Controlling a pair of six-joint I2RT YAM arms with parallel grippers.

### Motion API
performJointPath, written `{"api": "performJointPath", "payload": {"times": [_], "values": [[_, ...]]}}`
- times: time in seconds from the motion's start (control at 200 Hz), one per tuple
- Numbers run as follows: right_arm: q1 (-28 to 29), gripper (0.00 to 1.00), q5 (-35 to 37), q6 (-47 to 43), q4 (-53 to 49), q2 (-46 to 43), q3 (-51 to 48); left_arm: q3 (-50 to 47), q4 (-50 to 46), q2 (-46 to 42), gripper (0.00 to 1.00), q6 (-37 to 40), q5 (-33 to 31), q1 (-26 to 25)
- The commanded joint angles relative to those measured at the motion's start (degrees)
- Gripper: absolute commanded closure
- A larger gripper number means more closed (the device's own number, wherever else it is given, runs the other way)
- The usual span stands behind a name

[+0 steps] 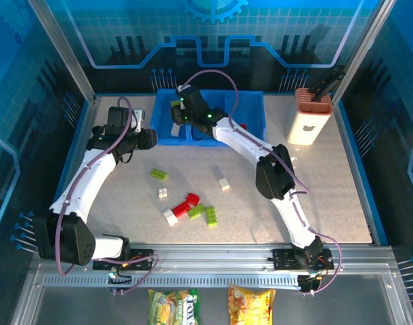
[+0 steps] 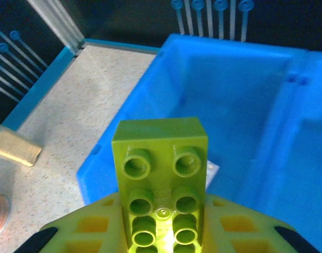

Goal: Sort the legos into containers by color
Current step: Place the lego in the container.

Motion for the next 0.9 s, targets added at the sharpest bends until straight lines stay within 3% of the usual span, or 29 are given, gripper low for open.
{"api": "performJointPath", "payload": {"times": [0.0, 0.475, 0.895], "values": [[-2.02, 0.70, 4.13, 1.72, -3.27, -2.56, -1.46, -0.66, 0.37, -1.48, 0.52, -0.56, -0.52, 0.49], [-4.94, 0.71, 9.66, 4.11, -13.62, 4.84, -0.32, -0.35, 0.03, -0.63, 0.52, -0.73, 0.02, 0.49], [-6.24, 0.64, 8.49, 6.50, -16.12, 7.28, -2.60, -0.11, -0.24, 0.37, 0.51, -1.00, 0.61, 0.49]]}}
